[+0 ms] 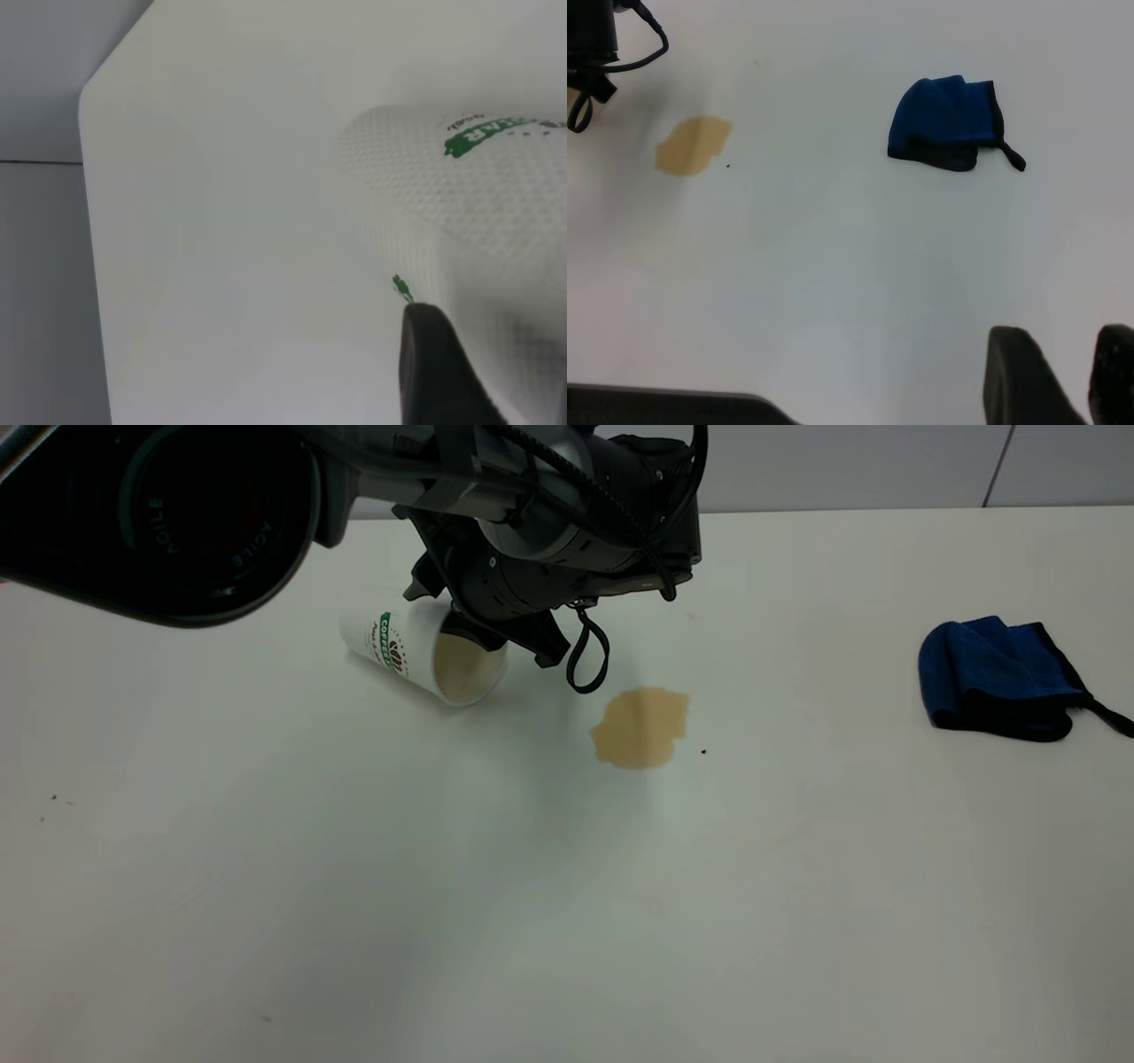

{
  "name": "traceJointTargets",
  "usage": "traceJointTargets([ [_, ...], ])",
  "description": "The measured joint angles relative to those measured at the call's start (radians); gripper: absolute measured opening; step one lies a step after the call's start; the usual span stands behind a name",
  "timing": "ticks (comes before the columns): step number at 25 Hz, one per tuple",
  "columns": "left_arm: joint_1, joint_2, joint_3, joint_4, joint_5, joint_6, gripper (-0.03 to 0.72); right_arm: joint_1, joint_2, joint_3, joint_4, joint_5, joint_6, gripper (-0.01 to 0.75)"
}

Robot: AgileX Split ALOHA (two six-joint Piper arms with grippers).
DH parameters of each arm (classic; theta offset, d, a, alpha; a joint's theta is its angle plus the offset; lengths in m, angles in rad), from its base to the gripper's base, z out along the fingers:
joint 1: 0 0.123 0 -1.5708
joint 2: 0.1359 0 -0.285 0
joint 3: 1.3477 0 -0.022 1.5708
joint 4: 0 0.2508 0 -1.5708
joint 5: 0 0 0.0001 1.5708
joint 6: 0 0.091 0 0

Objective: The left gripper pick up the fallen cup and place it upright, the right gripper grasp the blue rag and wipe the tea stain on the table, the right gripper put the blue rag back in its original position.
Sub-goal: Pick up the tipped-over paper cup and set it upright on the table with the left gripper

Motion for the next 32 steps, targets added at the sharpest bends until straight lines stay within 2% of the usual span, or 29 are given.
traceJointTargets([
  [3, 0.007, 0.017, 0.000, 0.007, -0.010, -0.001, 0.319, 0.000, 0.000, 0.000, 0.000, 0.000, 0.000, 0.238],
  [6, 0.008, 0.040, 0.000, 0.014, -0.009, -0.008, 0.253, 0.000, 0.000, 0.000, 0.000, 0.000, 0.000, 0.238],
  [12, 0.009, 0.044, -0.013, 0.074, 0.031, -0.023, 0.042, 0.000, 0.000, 0.000, 0.000, 0.000, 0.000, 0.238],
  [18, 0.015, 0.014, -0.119, 0.037, 0.031, 0.054, 0.010, 0.000, 0.000, 0.000, 0.000, 0.000, 0.000, 0.238],
  [21, 0.043, -0.061, -0.191, -0.084, 0.031, 0.157, 0.010, 0.000, 0.000, 0.000, 0.001, 0.000, 0.000, 0.238],
  [25, 0.113, -0.178, -0.274, -0.335, 0.031, 0.297, 0.010, 0.000, 0.000, 0.000, 0.001, 0.000, 0.000, 0.238],
  [32, 0.313, -0.260, -0.306, -0.818, 0.031, 0.528, 0.010, 0.000, 0.000, 0.000, 0.001, 0.000, 0.000, 0.238],
])
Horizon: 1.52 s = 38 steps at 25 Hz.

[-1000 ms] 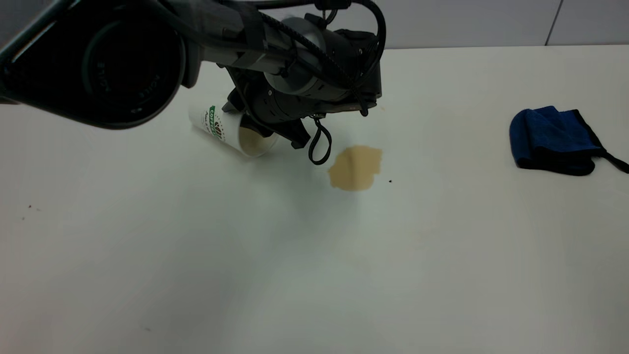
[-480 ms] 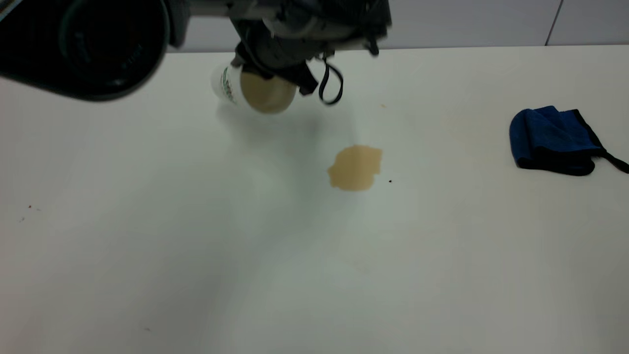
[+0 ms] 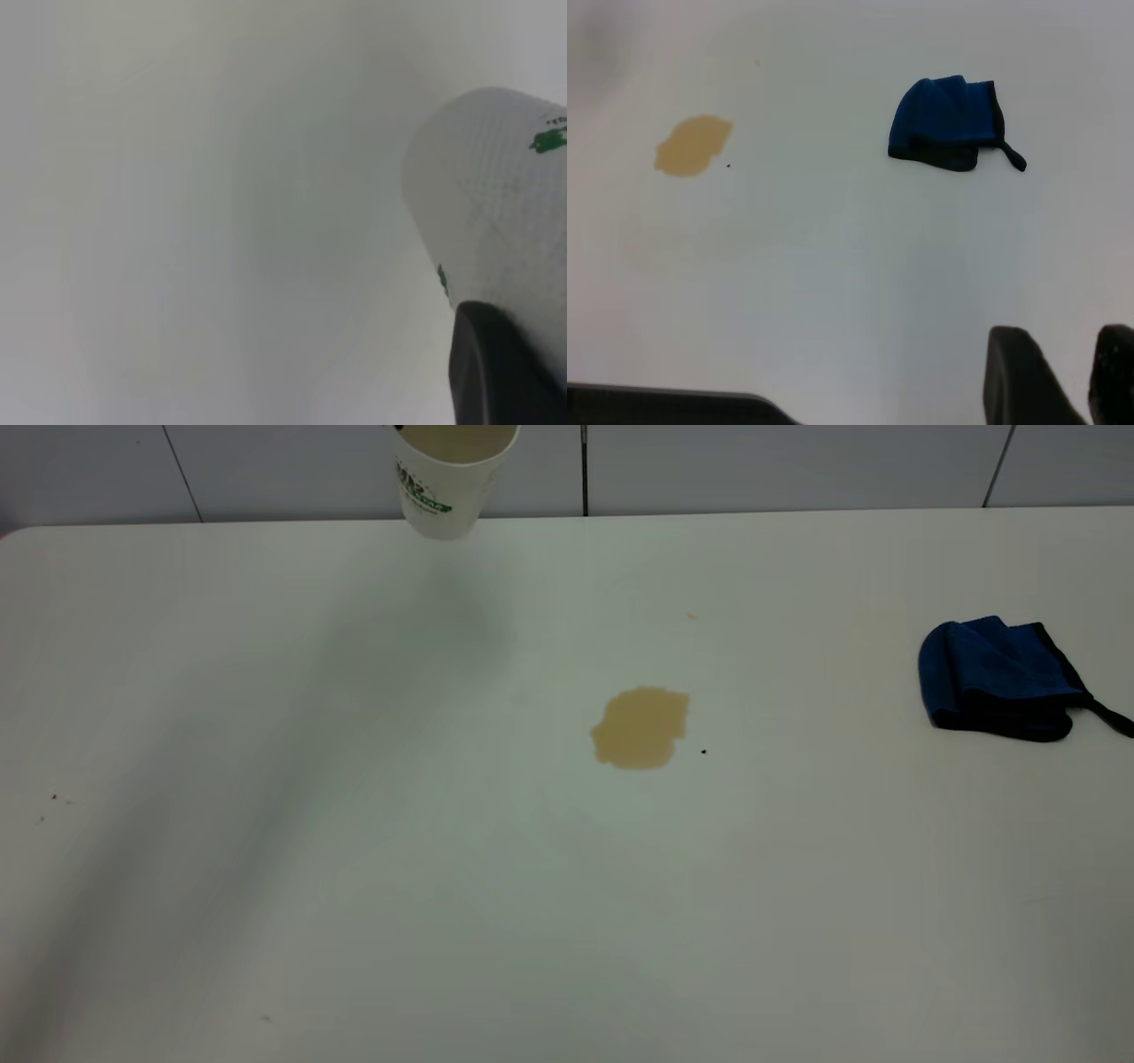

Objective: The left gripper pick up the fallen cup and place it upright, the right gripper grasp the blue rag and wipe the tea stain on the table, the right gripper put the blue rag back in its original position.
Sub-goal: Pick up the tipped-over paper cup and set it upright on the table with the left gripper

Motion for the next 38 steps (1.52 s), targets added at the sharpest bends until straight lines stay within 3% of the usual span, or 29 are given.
traceJointTargets([
  [5, 0.085, 0.033, 0.000, -0.239, 0.001, 0.031, 0.010, 0.000, 0.000, 0.000, 0.000, 0.000, 0.000, 0.238],
  [18, 0.089, 0.161, 0.000, -0.287, 0.001, -0.012, 0.039, 0.000, 0.000, 0.000, 0.000, 0.000, 0.000, 0.238],
  [21, 0.089, 0.172, 0.000, -0.287, 0.001, -0.017, 0.097, 0.000, 0.000, 0.000, 0.000, 0.000, 0.000, 0.238],
  [30, 0.093, 0.174, 0.000, -0.271, 0.001, -0.006, 0.398, 0.000, 0.000, 0.000, 0.000, 0.000, 0.000, 0.238],
  [34, 0.093, 0.174, 0.000, -0.267, 0.001, -0.002, 0.488, 0.000, 0.000, 0.000, 0.000, 0.000, 0.000, 0.238],
  [38, 0.093, 0.167, 0.000, -0.267, 0.001, -0.004, 0.530, 0.000, 0.000, 0.000, 0.000, 0.000, 0.000, 0.238],
])
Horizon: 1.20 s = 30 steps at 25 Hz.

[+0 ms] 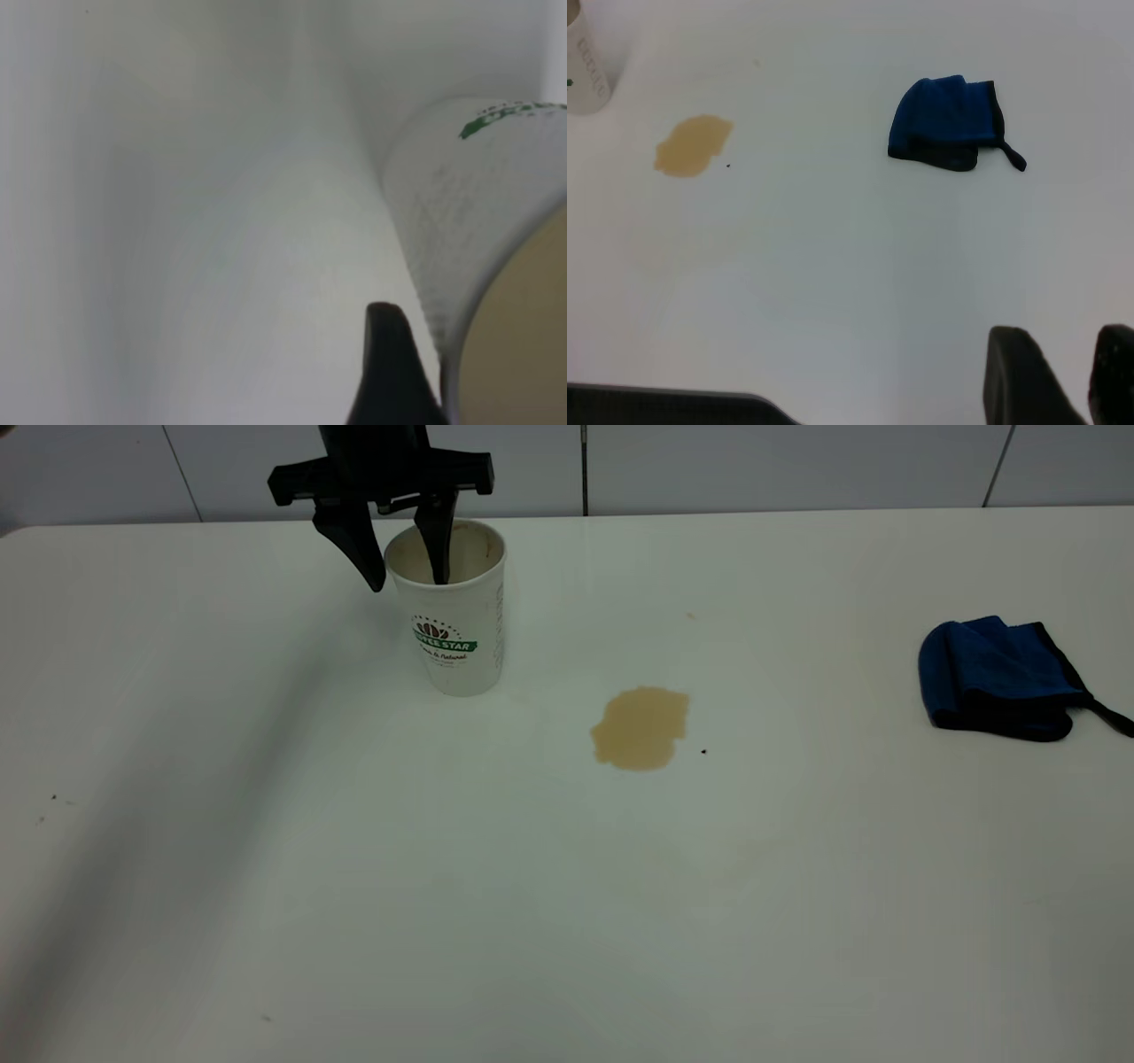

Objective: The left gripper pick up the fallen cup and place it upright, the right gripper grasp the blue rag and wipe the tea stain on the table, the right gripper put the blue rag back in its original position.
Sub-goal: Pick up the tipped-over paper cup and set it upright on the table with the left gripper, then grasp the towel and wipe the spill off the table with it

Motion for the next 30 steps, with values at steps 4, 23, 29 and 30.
traceJointTargets([
  [4, 0.001, -0.043, -0.024, 0.032, 0.000, -0.007, 0.537, 0.000, 0.000, 0.000, 0.000, 0.000, 0.000, 0.238],
  [23, 0.000, -0.629, 0.200, 0.043, 0.000, 0.296, 0.537, 0.000, 0.000, 0.000, 0.000, 0.000, 0.000, 0.238],
  [29, 0.000, -0.980, 0.597, 0.123, 0.000, 0.302, 0.538, 0.000, 0.000, 0.000, 0.000, 0.000, 0.000, 0.238],
  [30, 0.000, -1.041, 0.681, 0.131, 0.000, 0.302, 0.538, 0.000, 0.000, 0.000, 0.000, 0.000, 0.000, 0.238],
])
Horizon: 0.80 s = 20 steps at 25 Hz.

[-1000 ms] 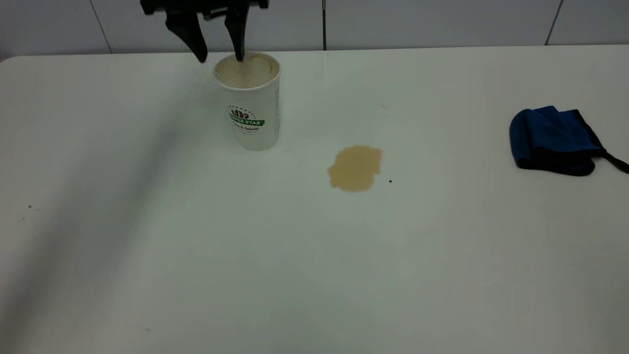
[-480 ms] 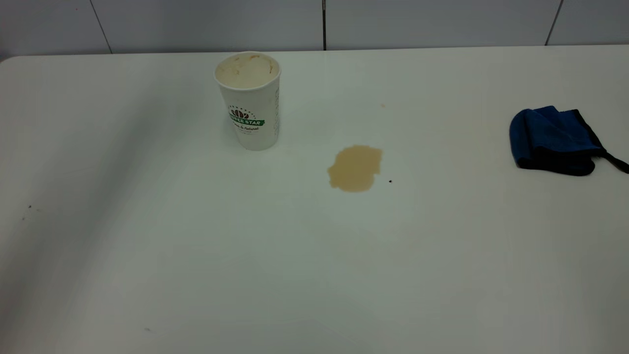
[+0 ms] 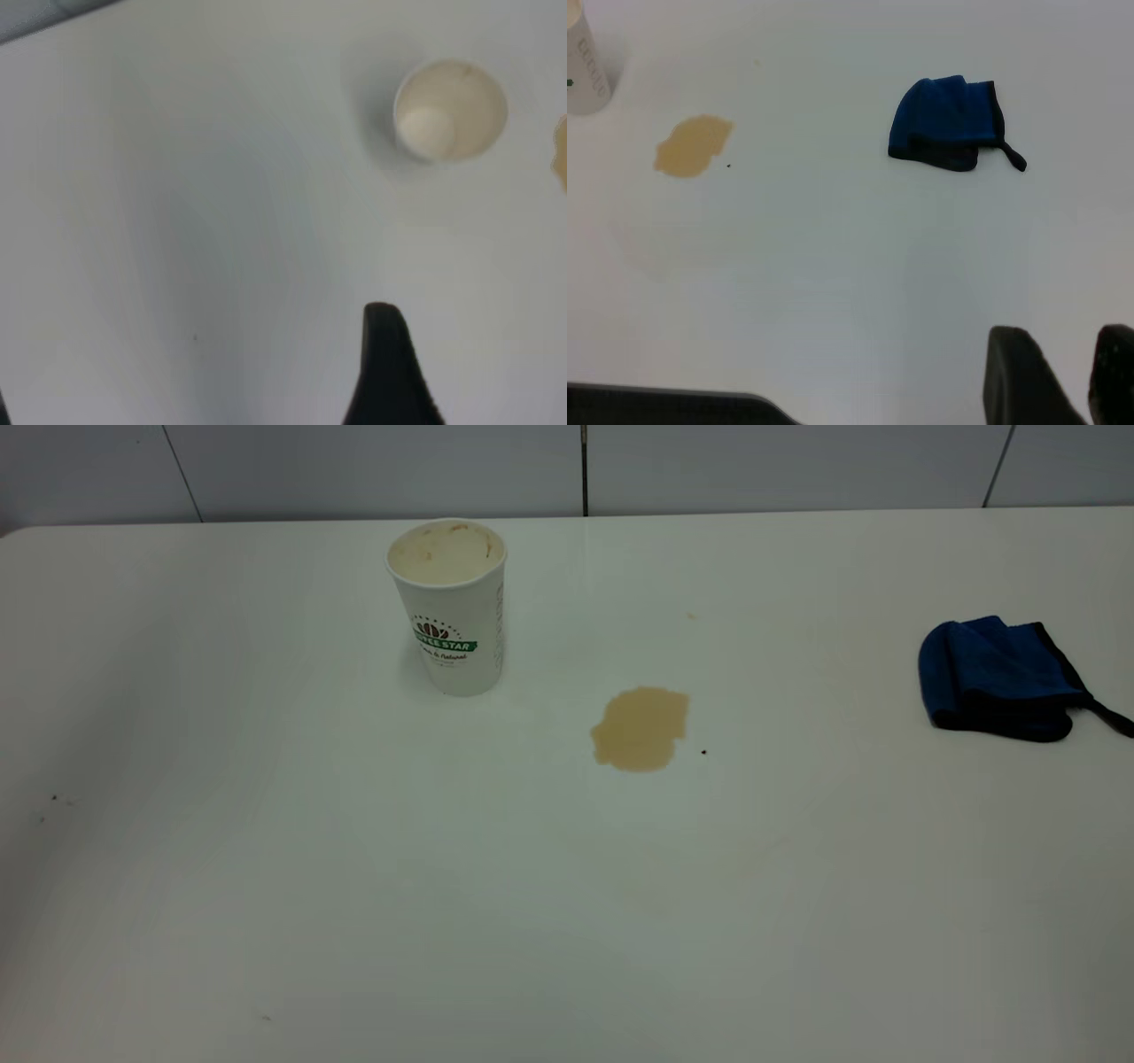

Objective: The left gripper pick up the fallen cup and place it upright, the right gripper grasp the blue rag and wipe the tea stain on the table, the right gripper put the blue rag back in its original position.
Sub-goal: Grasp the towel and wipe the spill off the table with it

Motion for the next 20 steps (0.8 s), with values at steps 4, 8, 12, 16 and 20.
traceJointTargets([
  [4, 0.000, -0.206, 0.326, 0.022, 0.000, 0.000, 0.538, 0.000, 0.000, 0.000, 0.000, 0.000, 0.000, 0.238],
  [8, 0.001, -0.367, 0.577, 0.039, 0.000, -0.001, 0.538, 0.000, 0.000, 0.000, 0.000, 0.000, 0.000, 0.238],
  [12, 0.062, -0.510, 0.748, 0.008, 0.000, -0.004, 0.538, 0.000, 0.000, 0.000, 0.000, 0.000, 0.000, 0.238],
  [16, 0.222, -0.719, 0.920, -0.035, 0.000, -0.004, 0.538, 0.000, 0.000, 0.000, 0.000, 0.000, 0.000, 0.238],
  [20, 0.331, -0.952, 1.074, -0.043, -0.005, -0.003, 0.538, 0.000, 0.000, 0.000, 0.000, 0.000, 0.000, 0.238],
])
